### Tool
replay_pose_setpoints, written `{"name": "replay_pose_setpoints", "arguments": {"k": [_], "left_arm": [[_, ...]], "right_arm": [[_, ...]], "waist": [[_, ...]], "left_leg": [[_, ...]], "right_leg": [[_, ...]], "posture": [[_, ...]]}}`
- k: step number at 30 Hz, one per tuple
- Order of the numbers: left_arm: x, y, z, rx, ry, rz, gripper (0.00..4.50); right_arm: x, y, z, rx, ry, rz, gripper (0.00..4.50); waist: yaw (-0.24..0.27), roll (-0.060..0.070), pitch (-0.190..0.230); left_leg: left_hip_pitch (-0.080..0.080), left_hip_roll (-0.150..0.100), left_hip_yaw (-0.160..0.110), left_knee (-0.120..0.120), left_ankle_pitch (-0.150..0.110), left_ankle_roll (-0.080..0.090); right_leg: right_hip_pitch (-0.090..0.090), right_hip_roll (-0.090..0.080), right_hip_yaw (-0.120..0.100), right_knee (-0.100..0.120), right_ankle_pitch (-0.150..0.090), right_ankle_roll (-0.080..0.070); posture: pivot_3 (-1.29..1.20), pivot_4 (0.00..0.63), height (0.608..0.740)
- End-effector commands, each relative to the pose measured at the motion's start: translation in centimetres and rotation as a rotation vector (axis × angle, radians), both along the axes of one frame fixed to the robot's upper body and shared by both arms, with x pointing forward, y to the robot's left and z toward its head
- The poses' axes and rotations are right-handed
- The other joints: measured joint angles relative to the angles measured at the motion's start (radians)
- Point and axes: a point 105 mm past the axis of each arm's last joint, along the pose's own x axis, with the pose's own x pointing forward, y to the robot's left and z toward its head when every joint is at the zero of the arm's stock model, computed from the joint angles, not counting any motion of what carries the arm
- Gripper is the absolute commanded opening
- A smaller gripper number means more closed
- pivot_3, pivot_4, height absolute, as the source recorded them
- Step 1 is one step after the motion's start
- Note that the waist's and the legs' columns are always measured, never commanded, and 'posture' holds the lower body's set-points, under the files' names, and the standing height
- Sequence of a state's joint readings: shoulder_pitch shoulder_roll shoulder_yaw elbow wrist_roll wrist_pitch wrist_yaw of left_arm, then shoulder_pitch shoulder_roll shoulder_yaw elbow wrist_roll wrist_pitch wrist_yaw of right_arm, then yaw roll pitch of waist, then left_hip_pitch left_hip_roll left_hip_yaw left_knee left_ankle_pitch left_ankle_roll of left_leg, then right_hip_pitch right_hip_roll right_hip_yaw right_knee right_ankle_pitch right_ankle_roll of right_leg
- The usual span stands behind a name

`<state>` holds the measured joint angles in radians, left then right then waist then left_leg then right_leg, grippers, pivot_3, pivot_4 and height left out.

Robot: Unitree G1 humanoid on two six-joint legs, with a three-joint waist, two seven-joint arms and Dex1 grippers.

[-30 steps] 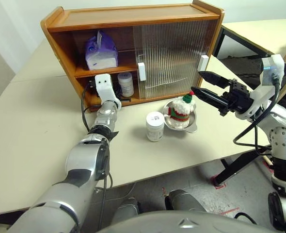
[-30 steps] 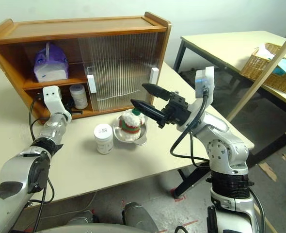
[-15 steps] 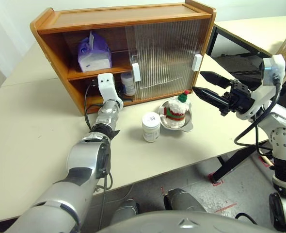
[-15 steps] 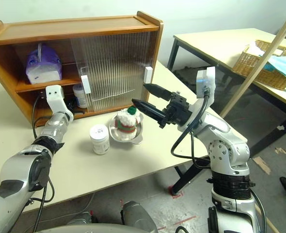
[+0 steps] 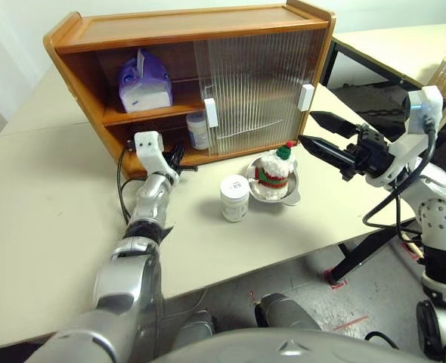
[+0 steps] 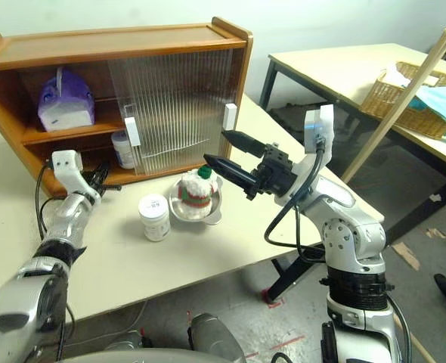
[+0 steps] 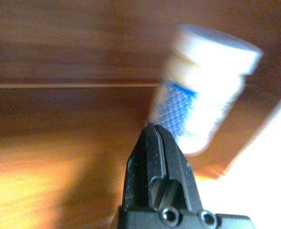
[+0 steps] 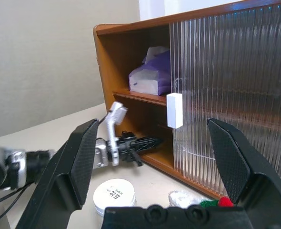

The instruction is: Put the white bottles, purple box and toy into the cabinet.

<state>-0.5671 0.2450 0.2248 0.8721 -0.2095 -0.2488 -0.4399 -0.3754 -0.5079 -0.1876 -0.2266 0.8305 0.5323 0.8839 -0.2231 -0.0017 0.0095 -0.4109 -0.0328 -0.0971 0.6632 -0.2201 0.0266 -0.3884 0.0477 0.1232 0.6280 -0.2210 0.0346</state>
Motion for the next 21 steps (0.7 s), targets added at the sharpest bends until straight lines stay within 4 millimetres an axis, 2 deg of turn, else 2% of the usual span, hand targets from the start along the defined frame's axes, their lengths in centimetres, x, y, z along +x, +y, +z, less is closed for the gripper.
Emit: {"name": "replay_pose_setpoints", "arguments": {"k": [1, 4, 8, 12, 14, 15, 21], "left_arm": [[-2.3, -0.6, 1.7, -0.016, -0.057, -0.205, 0.58], [-4.5, -0.5, 2.0, -0.015, -0.046, -0.35, 1.63], [-7.0, -0.9, 1.5, 0.074, -0.024, -0.53, 3.06], [-9.4, -2.2, 0.5, 0.144, 0.013, -0.728, 4.41], [-10.2, -3.0, 0.1, 0.172, 0.026, -0.816, 4.46], [-10.5, -3.4, 0.1, 0.168, 0.03, -0.842, 4.46], [-10.6, -5.2, 0.2, 0.193, 0.015, -0.937, 4.46]], "right_arm": [[0.0, 0.3, 0.1, 0.007, -0.002, 0.024, 4.5], [0.1, 0.4, 0.0, 0.008, -0.001, 0.034, 4.5], [0.3, 0.6, 0.0, 0.009, -0.003, 0.044, 4.5], [0.4, 0.6, 0.1, 0.009, -0.005, 0.049, 4.5], [0.4, 0.6, 0.1, 0.008, -0.006, 0.051, 4.5], [0.4, 0.6, 0.1, 0.007, -0.006, 0.051, 4.5], [0.3, 0.6, 0.2, 0.006, -0.009, 0.052, 4.5]], "waist": [[0.003, 0.0, 0.0], [0.012, -0.001, 0.0], [0.036, 0.002, -0.002], [0.059, 0.002, -0.002], [0.068, 0.003, -0.002], [0.071, 0.002, -0.002], [0.076, 0.003, -0.003]], "left_leg": [[-0.001, 0.0, 0.0, 0.0, 0.0, -0.001], [-0.001, 0.002, -0.003, 0.0, -0.008, -0.013], [-0.002, 0.009, -0.008, -0.001, -0.008, -0.013], [-0.003, 0.01, -0.009, -0.002, -0.008, -0.015], [-0.007, 0.011, -0.009, -0.002, -0.009, -0.015], [-0.008, 0.011, -0.009, -0.002, -0.009, -0.015], [-0.009, 0.012, -0.009, -0.005, -0.009, -0.015]], "right_leg": [[-0.001, 0.0, 0.0, 0.0, 0.0, 0.0], [-0.003, 0.001, 0.0, 0.002, 0.0, -0.003], [-0.006, -0.004, 0.004, 0.004, -0.001, -0.009], [-0.014, -0.01, 0.003, 0.004, 0.001, -0.013], [-0.018, -0.01, 0.002, 0.004, 0.004, -0.018], [-0.019, -0.01, 0.002, 0.004, 0.008, -0.026], [-0.019, -0.01, 0.002, 0.004, 0.009, -0.027]], "posture": [[-0.21, 0.0, 0.74], [-0.19, 0.0, 0.74], [-0.19, 0.0, 0.74], [-0.18, 0.0, 0.74], [-0.18, 0.0, 0.74], [-0.18, 0.0, 0.74], [-0.19, 0.0, 0.74]]}}
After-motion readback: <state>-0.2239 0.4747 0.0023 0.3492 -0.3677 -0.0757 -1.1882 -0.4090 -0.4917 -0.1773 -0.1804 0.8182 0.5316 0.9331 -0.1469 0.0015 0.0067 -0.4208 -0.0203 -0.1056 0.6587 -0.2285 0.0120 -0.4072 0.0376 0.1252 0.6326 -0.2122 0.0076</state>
